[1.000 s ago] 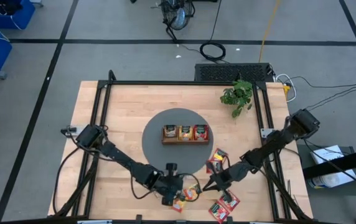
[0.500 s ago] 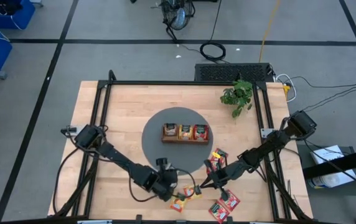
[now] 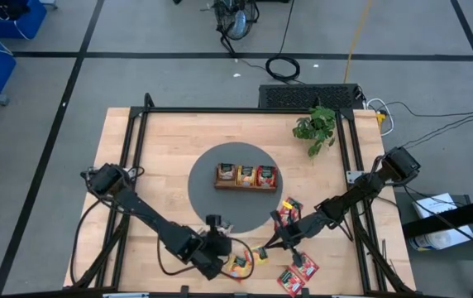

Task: Pick & Place Tea
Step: Put the left yellow tea sachet into the middle section of the wooden organizer

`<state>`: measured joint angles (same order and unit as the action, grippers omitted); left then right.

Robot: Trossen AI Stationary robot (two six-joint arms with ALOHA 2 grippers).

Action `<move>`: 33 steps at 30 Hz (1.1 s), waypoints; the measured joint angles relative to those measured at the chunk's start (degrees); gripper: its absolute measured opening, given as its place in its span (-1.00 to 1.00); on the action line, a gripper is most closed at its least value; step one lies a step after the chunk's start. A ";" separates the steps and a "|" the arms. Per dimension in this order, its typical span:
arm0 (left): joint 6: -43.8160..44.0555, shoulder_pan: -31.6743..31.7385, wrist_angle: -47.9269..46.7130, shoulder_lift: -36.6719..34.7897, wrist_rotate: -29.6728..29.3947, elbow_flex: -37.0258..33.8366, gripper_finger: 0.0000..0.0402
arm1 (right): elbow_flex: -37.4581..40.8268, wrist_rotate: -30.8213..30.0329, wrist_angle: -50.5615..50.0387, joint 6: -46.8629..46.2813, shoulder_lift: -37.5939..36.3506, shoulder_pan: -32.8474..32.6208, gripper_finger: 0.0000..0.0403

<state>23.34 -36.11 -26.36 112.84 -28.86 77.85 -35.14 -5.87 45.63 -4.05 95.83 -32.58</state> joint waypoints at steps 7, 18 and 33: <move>2.90 -2.67 5.01 1.48 14.49 1.00 -0.85 | 0.00 0.00 -0.41 -0.24 0.00 -0.02 -1.00; -0.15 -3.04 17.47 8.28 17.72 0.97 -0.85 | -0.02 -0.02 -0.04 -1.14 0.00 -0.02 -1.00; -4.05 2.18 20.50 11.26 21.47 1.13 -0.85 | -0.02 -0.04 -2.71 -8.98 0.00 1.27 -1.00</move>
<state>19.29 -33.93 -5.87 124.09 -7.39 78.98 -35.16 -5.91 42.92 -13.04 95.83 -31.31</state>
